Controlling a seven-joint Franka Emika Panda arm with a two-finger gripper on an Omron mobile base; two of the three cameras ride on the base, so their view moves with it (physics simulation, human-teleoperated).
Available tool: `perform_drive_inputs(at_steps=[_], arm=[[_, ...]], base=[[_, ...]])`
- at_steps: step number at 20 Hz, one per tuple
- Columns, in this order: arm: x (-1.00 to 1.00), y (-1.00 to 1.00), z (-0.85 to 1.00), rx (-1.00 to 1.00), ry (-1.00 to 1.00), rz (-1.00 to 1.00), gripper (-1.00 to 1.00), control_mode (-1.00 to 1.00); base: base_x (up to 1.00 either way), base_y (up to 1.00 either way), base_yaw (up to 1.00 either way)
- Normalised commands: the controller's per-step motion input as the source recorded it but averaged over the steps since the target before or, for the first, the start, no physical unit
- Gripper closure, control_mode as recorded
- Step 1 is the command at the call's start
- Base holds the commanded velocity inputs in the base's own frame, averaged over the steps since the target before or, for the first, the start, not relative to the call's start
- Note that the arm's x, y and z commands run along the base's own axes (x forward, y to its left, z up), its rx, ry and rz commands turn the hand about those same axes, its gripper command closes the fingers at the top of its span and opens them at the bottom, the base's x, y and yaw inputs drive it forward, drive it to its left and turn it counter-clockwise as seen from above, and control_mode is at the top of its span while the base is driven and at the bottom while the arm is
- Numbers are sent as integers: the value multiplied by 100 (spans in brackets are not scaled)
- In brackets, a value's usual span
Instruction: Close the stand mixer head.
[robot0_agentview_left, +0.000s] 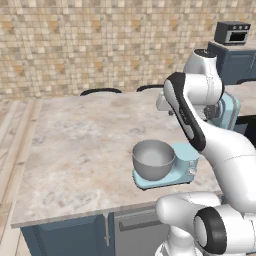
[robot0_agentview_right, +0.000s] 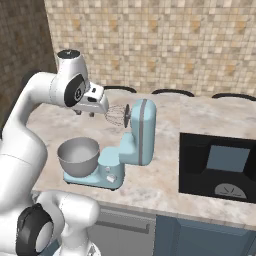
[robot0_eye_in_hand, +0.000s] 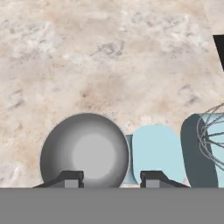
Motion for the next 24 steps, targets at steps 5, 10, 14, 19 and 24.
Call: perform_drive_inputs(at_steps=[5,10,14,19,24], arm=[[-28,-29,0,0,-2,0,-100,-100],[-62,-68,1,0,-11,14,-100,-100],[-48,-88,11,0,-11,22,-100,-100],[-6,-77,8,0,-13,36,-100,-100],[0,-82,22,0,-12,40,-100,-100]], base=[[0,0,0],[0,0,0],[0,0,0],[0,0,0],[0,0,0]])
